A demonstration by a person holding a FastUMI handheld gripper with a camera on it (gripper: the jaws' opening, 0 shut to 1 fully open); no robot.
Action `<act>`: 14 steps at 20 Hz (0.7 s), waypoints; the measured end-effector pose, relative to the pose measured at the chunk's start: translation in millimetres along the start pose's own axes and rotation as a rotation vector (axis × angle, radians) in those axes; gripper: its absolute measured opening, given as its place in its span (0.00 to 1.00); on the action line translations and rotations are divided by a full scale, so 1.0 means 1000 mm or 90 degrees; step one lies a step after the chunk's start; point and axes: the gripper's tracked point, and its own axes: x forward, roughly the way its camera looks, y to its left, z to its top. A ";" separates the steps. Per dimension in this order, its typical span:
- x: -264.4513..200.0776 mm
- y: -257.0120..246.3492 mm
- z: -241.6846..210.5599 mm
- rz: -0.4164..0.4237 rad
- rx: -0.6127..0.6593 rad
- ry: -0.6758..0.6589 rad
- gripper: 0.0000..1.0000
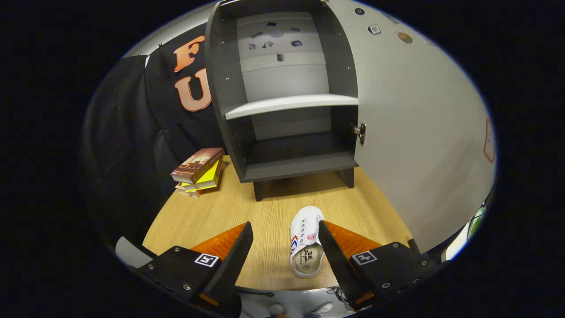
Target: Open the shoe cabinet door, grab the shoes and put them into the shoe cabinet, then close the shoe cabinet door.
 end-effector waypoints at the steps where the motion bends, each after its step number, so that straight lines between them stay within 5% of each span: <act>1: 0.009 -0.001 -0.012 0.000 0.002 0.020 0.94; 14: 0.094 -0.013 -0.105 -0.005 0.025 0.166 0.86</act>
